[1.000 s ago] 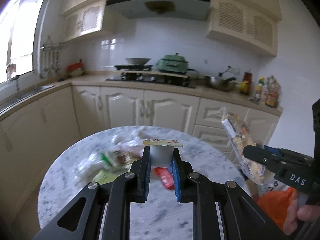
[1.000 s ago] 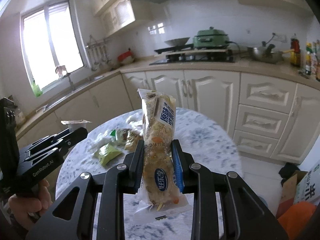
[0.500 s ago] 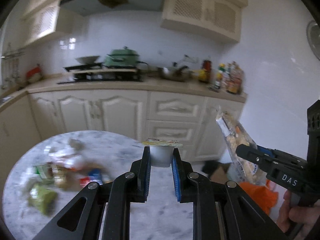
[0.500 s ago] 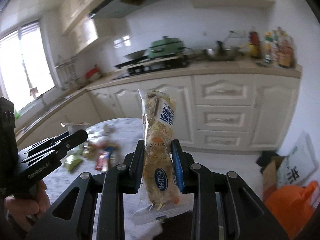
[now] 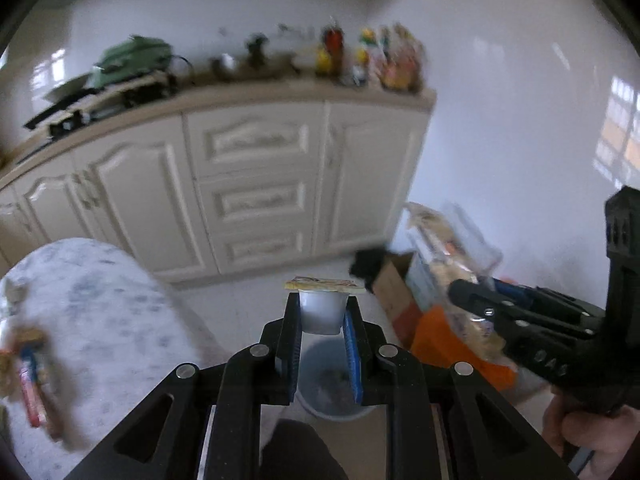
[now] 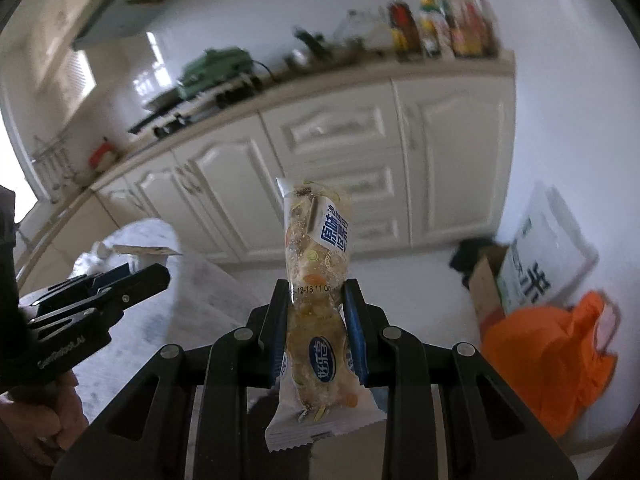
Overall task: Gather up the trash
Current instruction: 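Carry the cup and bread wrapper to the blue bin, then open both tools to drop the cup and wrapper into the bin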
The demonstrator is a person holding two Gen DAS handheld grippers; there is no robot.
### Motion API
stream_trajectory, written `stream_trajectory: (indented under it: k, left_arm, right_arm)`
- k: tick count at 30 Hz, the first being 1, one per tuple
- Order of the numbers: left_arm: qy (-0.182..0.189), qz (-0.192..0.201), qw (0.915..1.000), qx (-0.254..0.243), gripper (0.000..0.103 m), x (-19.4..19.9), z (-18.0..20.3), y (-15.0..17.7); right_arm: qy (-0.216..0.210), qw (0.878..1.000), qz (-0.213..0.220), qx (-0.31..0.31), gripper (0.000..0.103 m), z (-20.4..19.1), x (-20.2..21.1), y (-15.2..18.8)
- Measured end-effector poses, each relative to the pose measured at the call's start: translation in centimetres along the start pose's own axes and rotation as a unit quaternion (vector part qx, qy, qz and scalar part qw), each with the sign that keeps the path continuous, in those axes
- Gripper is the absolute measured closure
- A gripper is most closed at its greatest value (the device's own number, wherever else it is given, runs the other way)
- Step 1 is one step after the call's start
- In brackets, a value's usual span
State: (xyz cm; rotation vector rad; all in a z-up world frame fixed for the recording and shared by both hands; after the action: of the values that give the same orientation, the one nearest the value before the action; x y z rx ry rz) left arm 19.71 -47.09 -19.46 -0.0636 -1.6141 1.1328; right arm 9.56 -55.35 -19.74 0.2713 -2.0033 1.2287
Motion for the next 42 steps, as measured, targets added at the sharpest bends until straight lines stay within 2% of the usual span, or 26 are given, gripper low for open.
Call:
stream_trajectory:
  k: [4, 8, 11, 12, 13, 14, 15, 17, 18, 19, 20, 21, 22, 23, 25, 28, 35, 42]
  left_arm:
    - [0.010, -0.052, 0.9982, -0.029, 0.087, -5.7, 2.4, -1.3]
    - [0.013, -0.099, 0.9944, -0.034, 0.087, -11.1, 4.0, -2.7]
    - [0.002, -0.134, 0.9902, -0.038, 0.083, -14.9, 4.2, -3.3]
    - [-0.005, -0.140, 0.9892, -0.041, 0.074, -16.0, 4.1, -3.7]
    - [-0.011, -0.144, 0.9885, -0.044, 0.056, -16.9, 4.0, -3.8]
    - [-0.015, -0.147, 0.9882, -0.041, 0.046, -17.7, 4.1, -4.1]
    - [-0.020, -0.146, 0.9884, -0.037, 0.030, -18.2, 4.0, -4.6]
    - [-0.031, -0.143, 0.9886, -0.036, 0.027, -18.8, 4.0, -5.1]
    - [-0.036, -0.143, 0.9885, -0.036, 0.025, -18.8, 3.9, -5.3]
    - [-0.040, -0.143, 0.9882, -0.036, 0.018, -18.5, 3.8, -5.2]
    - [-0.045, -0.142, 0.9882, -0.036, 0.015, -18.4, 3.8, -5.3]
    - [-0.052, -0.138, 0.9885, -0.035, 0.011, -18.4, 3.6, -5.5]
    - [-0.058, -0.132, 0.9890, -0.033, 0.008, -18.2, 3.4, -5.8]
    - [-0.060, -0.129, 0.9893, -0.030, 0.008, -18.0, 3.6, -5.3]
    - [-0.062, -0.122, 0.9903, -0.024, 0.008, -17.1, 3.5, -5.2]
    - [-0.066, -0.102, 0.9923, -0.021, 0.004, -13.2, 3.4, -3.2]
    - [-0.058, -0.060, 0.9965, 0.002, 0.004, -5.4, 1.3, -1.6]
    - [-0.054, 0.005, 0.9983, 0.022, 0.001, 3.6, -1.1, -0.2]
  right_arm:
    - [0.002, 0.999, -0.033, -0.034, 0.076, 3.3, -3.2, 1.7]
    - [-0.001, 0.996, -0.063, -0.061, 0.076, 5.7, -6.2, 3.3]
    - [-0.003, 0.994, -0.074, -0.076, 0.073, 6.9, -7.9, 3.8]
    - [-0.005, 0.994, -0.078, -0.081, 0.073, 7.3, -8.6, 3.9]
    - [-0.007, 0.993, -0.081, -0.086, 0.073, 7.8, -9.3, 4.1]
    - [-0.005, 0.992, -0.085, -0.090, 0.073, 8.2, -9.8, 4.4]
    - [-0.002, 0.991, -0.094, -0.099, 0.070, 8.9, -10.4, 4.8]
    - [0.003, 0.988, -0.102, -0.113, 0.056, 9.9, -11.0, 5.5]
    - [0.006, 0.988, -0.103, -0.119, 0.055, 10.3, -11.0, 5.7]
    - [0.007, 0.987, -0.102, -0.122, 0.051, 10.5, -10.8, 5.8]
    - [0.009, 0.987, -0.100, -0.126, 0.038, 10.7, -10.7, 5.9]
    - [0.012, 0.987, -0.097, -0.129, 0.031, 10.9, -10.4, 6.0]
    - [0.016, 0.987, -0.093, -0.129, 0.016, 10.9, -10.1, 6.0]
    - [0.019, 0.987, -0.090, -0.128, 0.009, 10.9, -9.9, 5.9]
    - [0.026, 0.988, -0.086, -0.125, 0.005, 10.7, -9.3, 5.8]
    - [0.032, 0.988, -0.080, -0.125, 0.001, 10.2, -8.5, 5.4]
    - [0.032, 0.992, -0.057, -0.105, 0.000, 7.2, -6.1, 3.6]
    - [0.025, 0.997, -0.030, -0.061, 0.000, 1.8, -3.1, 1.3]
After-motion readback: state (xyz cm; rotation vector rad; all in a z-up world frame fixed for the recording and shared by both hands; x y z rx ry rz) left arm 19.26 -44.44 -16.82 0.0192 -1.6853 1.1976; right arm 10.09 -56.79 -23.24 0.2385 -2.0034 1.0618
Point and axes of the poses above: each gripper's, at about its wrist camera, not at the fingertips, and x roughly against the way its jaws point, z to its right, y to its underside, the point moved 10 cm from there along -x, roughly the way its jaws point, and after that the axes turned 1 degree about -y, right-handed, at the moved point
